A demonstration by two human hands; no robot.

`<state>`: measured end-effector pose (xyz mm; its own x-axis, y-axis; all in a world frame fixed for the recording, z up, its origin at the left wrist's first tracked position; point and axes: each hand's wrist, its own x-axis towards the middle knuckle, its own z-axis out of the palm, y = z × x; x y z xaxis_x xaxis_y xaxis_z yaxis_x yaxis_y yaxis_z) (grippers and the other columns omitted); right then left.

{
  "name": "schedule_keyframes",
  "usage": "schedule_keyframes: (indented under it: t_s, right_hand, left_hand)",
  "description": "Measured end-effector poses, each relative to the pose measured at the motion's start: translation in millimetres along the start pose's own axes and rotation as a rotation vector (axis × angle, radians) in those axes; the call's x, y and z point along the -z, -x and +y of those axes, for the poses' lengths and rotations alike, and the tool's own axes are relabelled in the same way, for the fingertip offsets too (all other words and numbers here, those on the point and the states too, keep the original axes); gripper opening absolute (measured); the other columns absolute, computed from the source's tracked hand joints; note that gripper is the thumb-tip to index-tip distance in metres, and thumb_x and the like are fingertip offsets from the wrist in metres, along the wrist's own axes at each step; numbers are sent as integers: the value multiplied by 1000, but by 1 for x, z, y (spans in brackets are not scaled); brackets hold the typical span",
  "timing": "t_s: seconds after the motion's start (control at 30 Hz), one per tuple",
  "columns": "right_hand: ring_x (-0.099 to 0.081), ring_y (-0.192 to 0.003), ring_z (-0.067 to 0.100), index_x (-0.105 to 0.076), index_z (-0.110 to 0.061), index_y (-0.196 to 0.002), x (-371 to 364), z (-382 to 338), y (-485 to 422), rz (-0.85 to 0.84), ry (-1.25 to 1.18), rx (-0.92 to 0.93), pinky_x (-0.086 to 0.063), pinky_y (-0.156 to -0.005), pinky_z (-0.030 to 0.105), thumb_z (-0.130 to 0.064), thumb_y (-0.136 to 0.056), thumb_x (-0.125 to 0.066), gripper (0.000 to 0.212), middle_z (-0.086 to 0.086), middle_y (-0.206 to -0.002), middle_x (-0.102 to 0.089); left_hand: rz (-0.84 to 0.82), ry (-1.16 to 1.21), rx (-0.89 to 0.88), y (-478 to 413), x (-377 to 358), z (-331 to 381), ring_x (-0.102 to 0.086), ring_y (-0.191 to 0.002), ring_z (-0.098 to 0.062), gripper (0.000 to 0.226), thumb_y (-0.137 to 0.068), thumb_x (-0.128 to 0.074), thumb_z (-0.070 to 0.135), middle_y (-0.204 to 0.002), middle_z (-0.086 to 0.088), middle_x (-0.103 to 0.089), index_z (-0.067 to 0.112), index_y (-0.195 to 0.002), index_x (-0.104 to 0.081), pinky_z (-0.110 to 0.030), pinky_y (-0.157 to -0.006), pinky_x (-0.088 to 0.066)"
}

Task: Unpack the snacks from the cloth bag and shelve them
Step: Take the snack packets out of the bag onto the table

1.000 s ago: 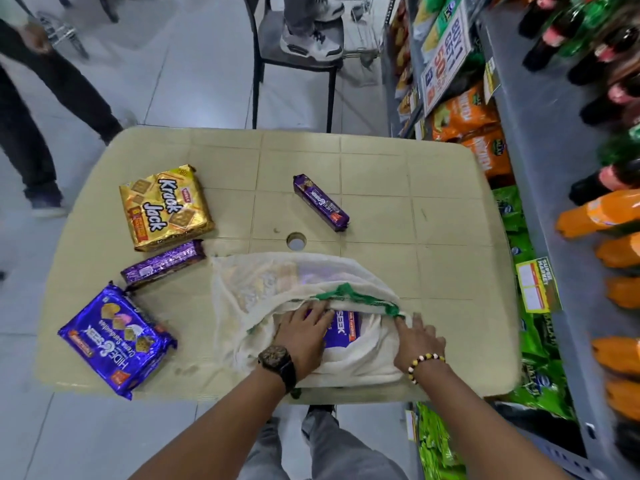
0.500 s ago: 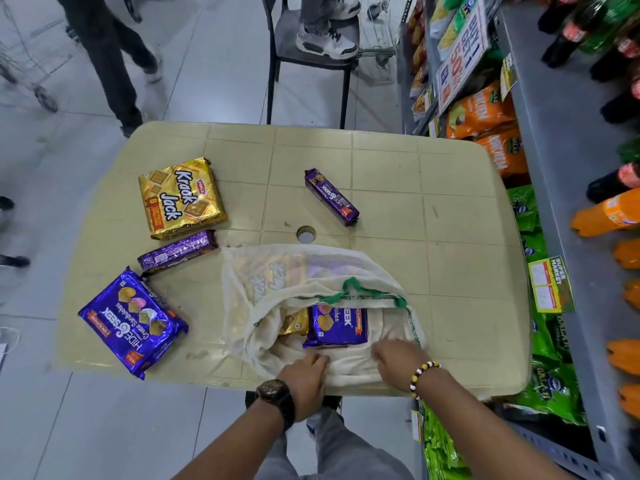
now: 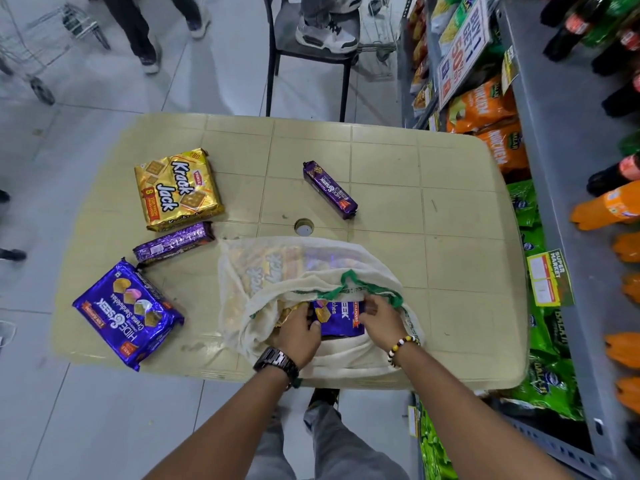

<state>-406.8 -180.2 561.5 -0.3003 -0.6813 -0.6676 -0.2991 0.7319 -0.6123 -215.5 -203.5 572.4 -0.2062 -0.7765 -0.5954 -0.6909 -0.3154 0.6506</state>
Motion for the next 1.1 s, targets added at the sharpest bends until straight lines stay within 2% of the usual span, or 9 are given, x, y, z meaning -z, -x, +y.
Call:
schedule_keyframes:
  t_s: [0.17,0.3,0.43,0.63,0.7,0.77,0.9,1.0,1.1]
  right_hand:
    - [-67,-99,19,-67,-9,-110,-9,5,-2,74,22,4,-56,-91,39,-19,-79,-75,34,5,-107,-70]
    - [-69,-88,19,-68,-13,-106,-14,4,2,63,24,49,-58,-84,40,-18,-73,-82,36,3,-98,-73]
    - [-68,-78,14,-68,-14,-93,-12,-5,8,106,0,95,-59,-81,40,-17,-70,-85,29,-5,-84,-71]
    - [-65,-64,-2,-69,-25,-71,6,-24,36,83,-70,122,-54,-68,23,-21,-69,-88,20,-14,-71,-70]
    - [-68,-65,-3,-74,-21,-74,6,-25,45,67,-79,137,-58,-70,27,-24,-68,-88,16,-9,-72,-75]
    - [-72,-73,5,-76,-19,-81,-1,-29,55,40,-135,168,-61,-74,33,-22,-70,-86,16,-5,-78,-77]
    - [-75,-81,14,-75,-24,-91,-17,-45,74,21,-224,214,-62,-79,40,-14,-73,-84,22,-1,-88,-78]
    - [-75,-82,15,-75,-24,-92,-31,-57,84,11,-240,217,-62,-79,42,-14,-72,-84,24,-1,-89,-79]
    - [-73,-89,17,-75,-28,-94,-49,-70,94,-8,-267,255,-60,-84,40,-14,-71,-85,29,-1,-93,-78]
  left_hand:
    - [127,-21,65,-3,-18,18,-59,-109,-31,30,-93,-57,18,-121,-10,-59,10,-122,-53,-30,-81,-42]
    - [70,113,232,-18,-10,23,-63,-101,-30,29,-92,-61,30,-116,-9,-65,14,-115,-54,-32,-78,-47]
    - [57,176,193,-24,-1,15,-67,-94,-25,28,-83,-71,27,-108,-7,-71,18,-107,-60,-42,-88,-56]
    - [21,369,88,-7,23,11,-69,-99,-24,33,-80,-78,22,-106,-3,-71,15,-111,-66,-50,-91,-57]
    - [27,403,77,1,34,9,-71,-98,-25,53,-70,-82,38,-107,-4,-72,15,-115,-68,-50,-88,-58]
    - [25,406,23,12,49,7,-73,-95,-22,53,-65,-80,47,-103,0,-76,22,-111,-72,-48,-86,-59]
    - [49,450,-41,32,76,5,-74,-94,-21,29,-81,-79,24,-100,-1,-77,22,-110,-73,-42,-81,-62]
    - [47,469,-70,46,96,-1,-74,-93,-23,25,-86,-76,15,-102,-4,-76,21,-110,-72,-42,-80,-62]
    - [85,501,-44,55,122,-15,-72,-97,-23,34,-86,-77,19,-111,-5,-71,18,-118,-68,-44,-83,-61]
